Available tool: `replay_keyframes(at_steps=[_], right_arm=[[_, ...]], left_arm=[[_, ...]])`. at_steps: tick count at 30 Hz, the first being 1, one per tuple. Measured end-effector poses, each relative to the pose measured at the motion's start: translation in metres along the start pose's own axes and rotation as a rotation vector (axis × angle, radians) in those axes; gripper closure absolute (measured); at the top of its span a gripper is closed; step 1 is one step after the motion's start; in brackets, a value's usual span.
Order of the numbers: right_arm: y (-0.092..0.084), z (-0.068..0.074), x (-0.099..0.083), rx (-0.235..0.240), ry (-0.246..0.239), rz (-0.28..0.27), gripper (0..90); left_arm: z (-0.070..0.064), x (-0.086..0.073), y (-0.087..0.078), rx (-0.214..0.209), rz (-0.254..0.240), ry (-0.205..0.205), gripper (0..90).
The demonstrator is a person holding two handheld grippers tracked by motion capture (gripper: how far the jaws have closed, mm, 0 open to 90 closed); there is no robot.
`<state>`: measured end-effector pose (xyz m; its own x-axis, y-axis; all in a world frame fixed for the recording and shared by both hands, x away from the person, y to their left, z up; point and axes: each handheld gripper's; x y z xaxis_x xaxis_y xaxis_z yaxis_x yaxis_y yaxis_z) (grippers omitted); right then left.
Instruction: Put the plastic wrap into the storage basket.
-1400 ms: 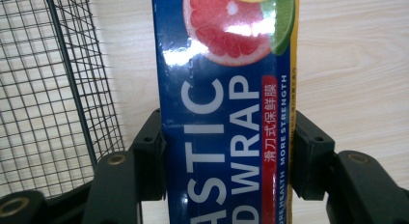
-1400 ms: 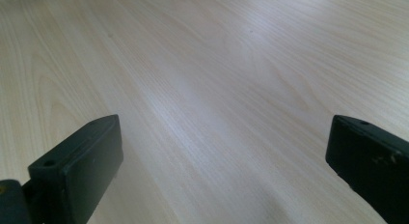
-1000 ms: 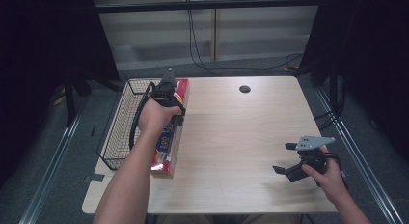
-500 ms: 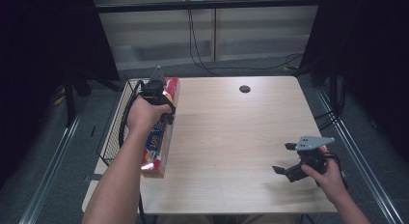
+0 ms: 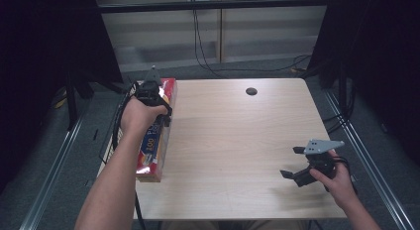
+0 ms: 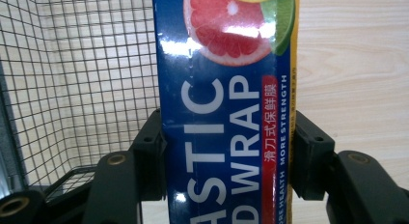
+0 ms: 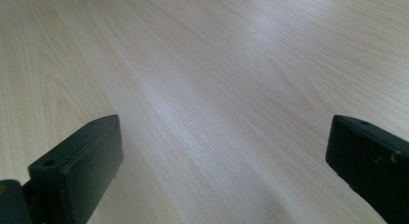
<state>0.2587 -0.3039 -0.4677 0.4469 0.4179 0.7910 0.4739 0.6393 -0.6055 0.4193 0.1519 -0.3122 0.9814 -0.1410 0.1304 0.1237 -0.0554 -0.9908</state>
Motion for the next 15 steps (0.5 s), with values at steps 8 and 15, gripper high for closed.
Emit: replay_keyframes(at_steps=[8, 15], right_arm=[[0.0, 0.0, 0.0, -0.006, -0.002, 0.001, 0.0], [0.001, 0.0, 0.0, 0.003, -0.009, 0.005, 0.0]], left_arm=[[0.009, -0.002, 0.0, 0.006, -0.002, -0.023, 43.5], [0.016, -0.003, 0.0, 0.011, -0.005, -0.024, 43.5]])
Point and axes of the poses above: each handheld gripper's, and its own axes: y roughly forward along the jaws, x roughly out of its top, z roughly to its left, and after that the axes turned 3 degrees about x, right-handed
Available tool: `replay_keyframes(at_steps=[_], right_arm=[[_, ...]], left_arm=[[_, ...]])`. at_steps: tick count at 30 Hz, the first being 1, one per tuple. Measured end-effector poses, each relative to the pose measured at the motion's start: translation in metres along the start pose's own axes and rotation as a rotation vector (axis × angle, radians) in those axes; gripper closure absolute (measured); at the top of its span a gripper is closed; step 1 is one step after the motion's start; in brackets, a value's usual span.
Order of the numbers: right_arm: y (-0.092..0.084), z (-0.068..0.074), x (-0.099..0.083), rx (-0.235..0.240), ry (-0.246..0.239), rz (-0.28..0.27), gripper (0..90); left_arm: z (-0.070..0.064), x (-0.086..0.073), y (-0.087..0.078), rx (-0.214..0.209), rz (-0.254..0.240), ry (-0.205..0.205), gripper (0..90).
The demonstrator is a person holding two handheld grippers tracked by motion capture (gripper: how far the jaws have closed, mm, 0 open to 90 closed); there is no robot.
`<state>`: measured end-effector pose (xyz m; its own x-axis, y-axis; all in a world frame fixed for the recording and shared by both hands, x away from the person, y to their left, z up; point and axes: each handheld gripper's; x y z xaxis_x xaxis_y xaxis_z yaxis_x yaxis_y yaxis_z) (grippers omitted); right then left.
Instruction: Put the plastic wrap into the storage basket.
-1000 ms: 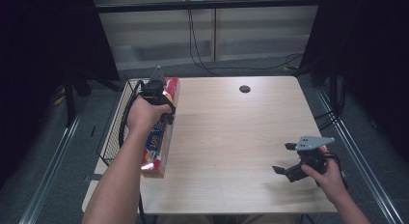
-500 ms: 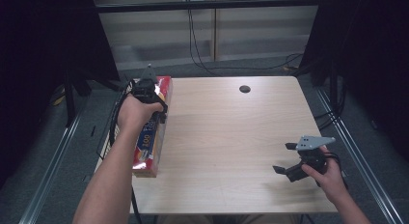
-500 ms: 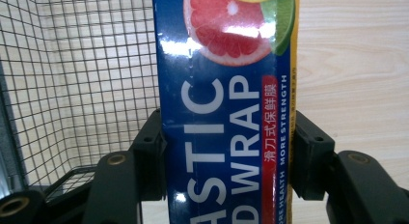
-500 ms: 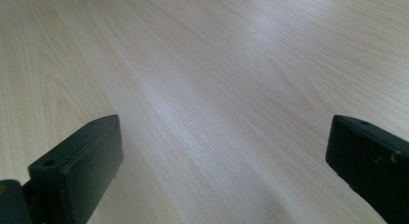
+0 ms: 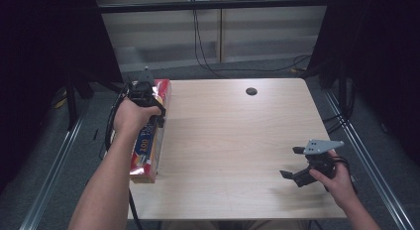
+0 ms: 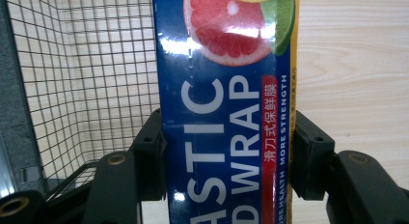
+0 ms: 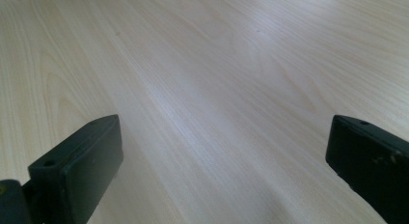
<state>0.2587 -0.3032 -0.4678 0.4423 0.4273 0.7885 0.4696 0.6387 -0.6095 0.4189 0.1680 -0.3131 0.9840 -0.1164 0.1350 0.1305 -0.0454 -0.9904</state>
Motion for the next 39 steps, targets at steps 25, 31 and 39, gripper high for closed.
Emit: replay_keyframes(at_steps=[25, 31, 39], right_arm=[[0.0, 0.0, 0.0, -0.003, 0.0, 0.001, 0.0], [0.001, 0.001, 0.0, -0.004, 0.0, -0.001, 0.0], [0.001, 0.001, 0.0, -0.004, -0.003, 0.002, 0.0]], left_arm=[[0.027, -0.002, 0.005, 0.001, 0.013, -0.038, 43.5], [0.036, -0.002, 0.008, 0.005, 0.019, -0.039, 43.5], [0.045, -0.001, 0.014, 0.004, 0.028, -0.045, 43.5]])
Point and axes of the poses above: each handheld gripper's, and its own axes: y roughly forward along the jaws, x roughly out of its top, z roughly to its left, and after that the axes turned 3 degrees about x, right-handed
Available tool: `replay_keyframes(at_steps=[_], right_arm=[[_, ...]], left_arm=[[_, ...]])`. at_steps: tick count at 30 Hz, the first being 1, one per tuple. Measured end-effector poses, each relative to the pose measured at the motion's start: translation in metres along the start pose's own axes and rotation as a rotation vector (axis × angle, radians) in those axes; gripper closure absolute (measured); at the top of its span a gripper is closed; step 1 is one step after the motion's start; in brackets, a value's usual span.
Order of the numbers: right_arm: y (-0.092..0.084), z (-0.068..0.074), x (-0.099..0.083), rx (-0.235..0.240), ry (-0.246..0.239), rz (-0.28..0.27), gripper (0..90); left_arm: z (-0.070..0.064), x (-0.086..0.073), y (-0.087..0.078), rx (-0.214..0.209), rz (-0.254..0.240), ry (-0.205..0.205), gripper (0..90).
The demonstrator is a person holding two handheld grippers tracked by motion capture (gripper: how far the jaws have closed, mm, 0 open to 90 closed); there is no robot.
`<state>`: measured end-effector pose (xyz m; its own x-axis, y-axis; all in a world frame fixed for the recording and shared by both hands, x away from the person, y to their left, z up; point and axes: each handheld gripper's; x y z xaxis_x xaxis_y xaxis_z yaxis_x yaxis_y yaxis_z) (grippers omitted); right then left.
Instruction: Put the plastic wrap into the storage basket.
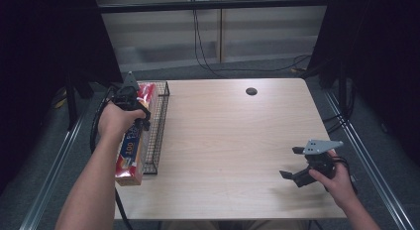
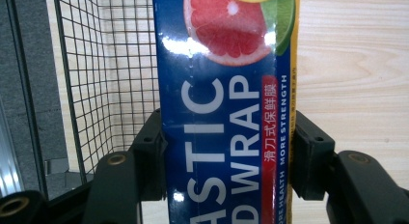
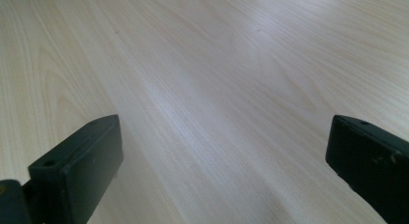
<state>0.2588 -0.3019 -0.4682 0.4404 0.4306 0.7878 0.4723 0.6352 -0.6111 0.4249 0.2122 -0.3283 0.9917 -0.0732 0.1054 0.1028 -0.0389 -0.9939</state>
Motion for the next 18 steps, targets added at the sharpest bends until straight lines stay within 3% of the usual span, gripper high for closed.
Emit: replay_keyframes(at_steps=[18], right_arm=[[0.001, 0.0, 0.0, 0.001, -0.003, 0.008, 0.0]], left_arm=[[0.011, 0.005, 0.013, 0.012, 0.011, 0.001, 43.3]])
Point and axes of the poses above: each handheld gripper's, and its own axes: y roughly forward along the jaws, x roughly out of its top, z roughly to its left, and after that the axes turned 3 degrees about x, right-handed
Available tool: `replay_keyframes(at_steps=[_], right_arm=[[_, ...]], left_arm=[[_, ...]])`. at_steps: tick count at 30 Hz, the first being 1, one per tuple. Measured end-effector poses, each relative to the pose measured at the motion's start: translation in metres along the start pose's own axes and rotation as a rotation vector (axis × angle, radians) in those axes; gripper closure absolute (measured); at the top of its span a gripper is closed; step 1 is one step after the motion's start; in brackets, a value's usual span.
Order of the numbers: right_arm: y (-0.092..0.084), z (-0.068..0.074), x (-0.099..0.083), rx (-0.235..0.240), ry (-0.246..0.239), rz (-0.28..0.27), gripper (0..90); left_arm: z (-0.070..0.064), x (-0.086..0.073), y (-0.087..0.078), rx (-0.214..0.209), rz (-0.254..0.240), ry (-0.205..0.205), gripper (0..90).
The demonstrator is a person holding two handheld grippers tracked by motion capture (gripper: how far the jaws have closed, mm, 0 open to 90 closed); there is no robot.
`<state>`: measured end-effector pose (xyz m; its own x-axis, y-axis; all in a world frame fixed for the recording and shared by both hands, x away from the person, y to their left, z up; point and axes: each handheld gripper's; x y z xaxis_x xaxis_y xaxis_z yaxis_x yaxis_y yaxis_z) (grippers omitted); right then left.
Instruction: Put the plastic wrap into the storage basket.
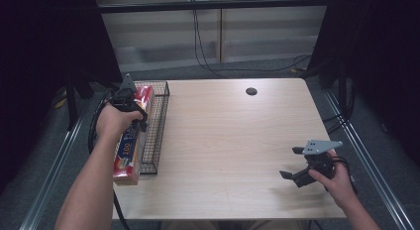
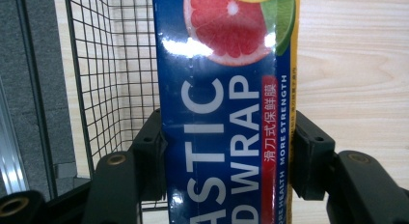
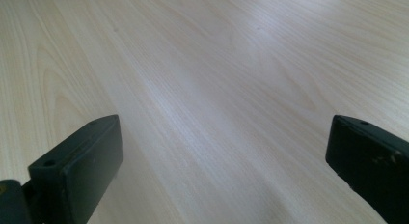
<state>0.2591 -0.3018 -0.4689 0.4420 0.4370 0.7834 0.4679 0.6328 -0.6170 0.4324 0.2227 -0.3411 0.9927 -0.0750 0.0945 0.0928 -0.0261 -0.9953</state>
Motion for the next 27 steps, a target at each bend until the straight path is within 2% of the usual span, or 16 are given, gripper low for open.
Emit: replay_keyframes(at_steps=[3, 6, 17, 27], right_arm=[[0.0, 0.0, 0.0, 0.0, 0.0, -0.001, 0.0], [0.0, 0.0, 0.0, -0.002, 0.0, -0.002, 0.0], [0.0, 0.0, 0.001, -0.013, 0.003, -0.001, 0.0], [0.001, 0.0, 0.0, -0.015, 0.001, 0.006, 0.0]], left_arm=[[0.002, 0.001, 0.002, -0.005, 0.008, 0.012, 43.4], [0.002, 0.002, 0.005, 0.006, 0.008, 0.005, 43.3], [0.005, 0.002, 0.017, -0.011, 0.025, 0.006, 43.3], [0.009, 0.005, 0.021, 0.001, 0.039, 0.018, 43.2]])
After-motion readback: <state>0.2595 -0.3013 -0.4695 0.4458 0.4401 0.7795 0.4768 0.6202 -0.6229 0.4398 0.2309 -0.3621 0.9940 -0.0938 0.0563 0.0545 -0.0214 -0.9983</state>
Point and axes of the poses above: each handheld gripper's, and its own axes: y roughly forward along the jaws, x roughly out of its top, z roughly to its left, and after that the axes turned 3 degrees about x, right-handed
